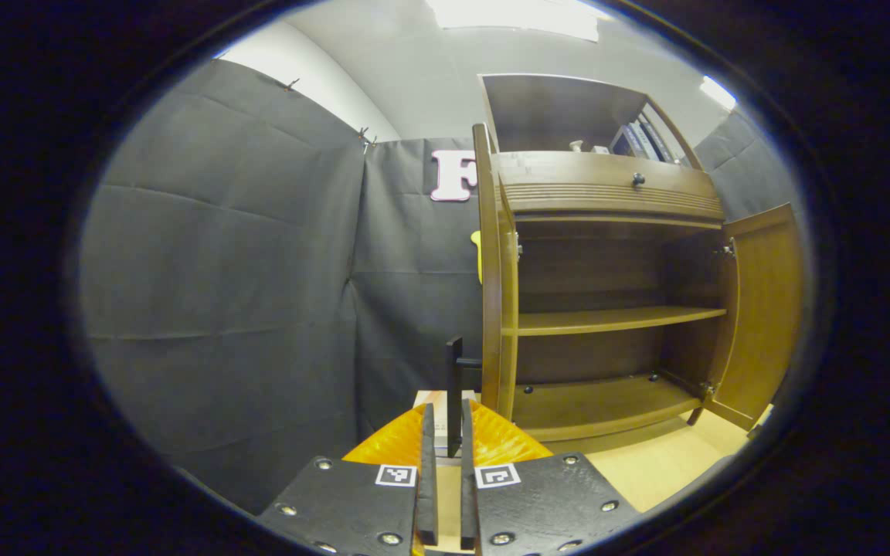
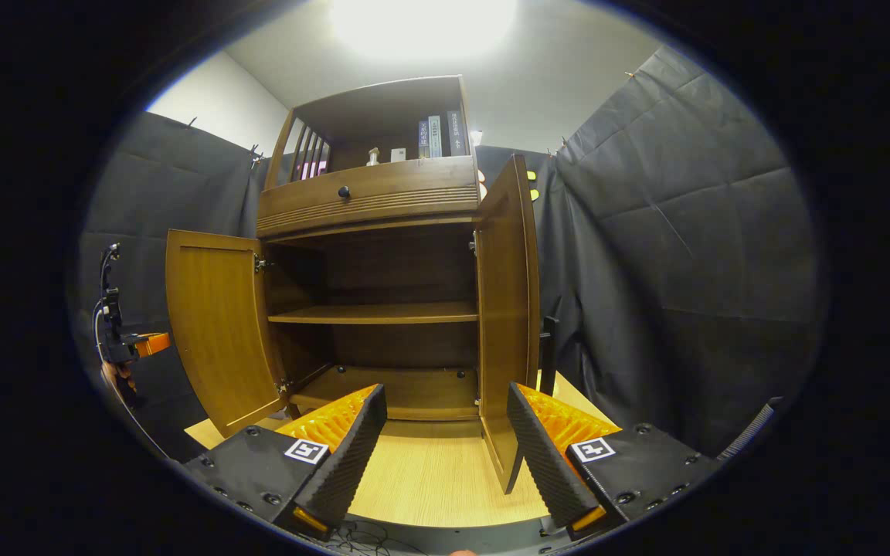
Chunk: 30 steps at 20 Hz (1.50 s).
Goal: Open the right door of the double-door shoe cabinet with the right hand, and open the left door with the left hand.
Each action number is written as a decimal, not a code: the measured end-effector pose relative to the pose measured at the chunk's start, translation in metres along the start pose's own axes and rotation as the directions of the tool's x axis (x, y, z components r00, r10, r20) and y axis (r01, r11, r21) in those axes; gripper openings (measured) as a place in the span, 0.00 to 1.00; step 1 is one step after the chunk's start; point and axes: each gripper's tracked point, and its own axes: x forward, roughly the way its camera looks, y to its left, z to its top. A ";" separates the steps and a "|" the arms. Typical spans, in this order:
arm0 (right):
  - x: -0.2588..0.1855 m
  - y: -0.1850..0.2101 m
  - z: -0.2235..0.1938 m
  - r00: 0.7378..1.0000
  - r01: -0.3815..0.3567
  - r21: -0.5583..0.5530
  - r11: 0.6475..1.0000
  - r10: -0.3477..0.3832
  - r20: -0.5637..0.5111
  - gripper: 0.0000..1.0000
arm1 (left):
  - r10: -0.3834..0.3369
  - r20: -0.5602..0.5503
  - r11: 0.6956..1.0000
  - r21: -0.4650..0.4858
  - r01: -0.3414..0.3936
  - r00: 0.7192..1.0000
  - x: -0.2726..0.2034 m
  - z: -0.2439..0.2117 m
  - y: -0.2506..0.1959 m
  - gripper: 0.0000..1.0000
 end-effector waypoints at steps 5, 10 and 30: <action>-0.016 0.004 0.006 1.000 0.021 -0.013 1.000 -0.021 0.019 0.98 | -0.071 0.020 0.997 0.010 0.071 0.997 -0.042 0.019 -0.031 0.14; -0.031 0.010 0.007 0.999 0.029 -0.037 0.999 -0.027 0.039 0.94 | -0.120 0.009 0.993 -0.003 0.120 0.993 -0.087 0.021 -0.055 0.13; -0.055 0.013 0.008 0.995 0.056 -0.045 0.997 -0.052 0.082 0.98 | -0.096 0.055 0.995 0.021 0.095 0.994 -0.136 0.034 -0.046 0.48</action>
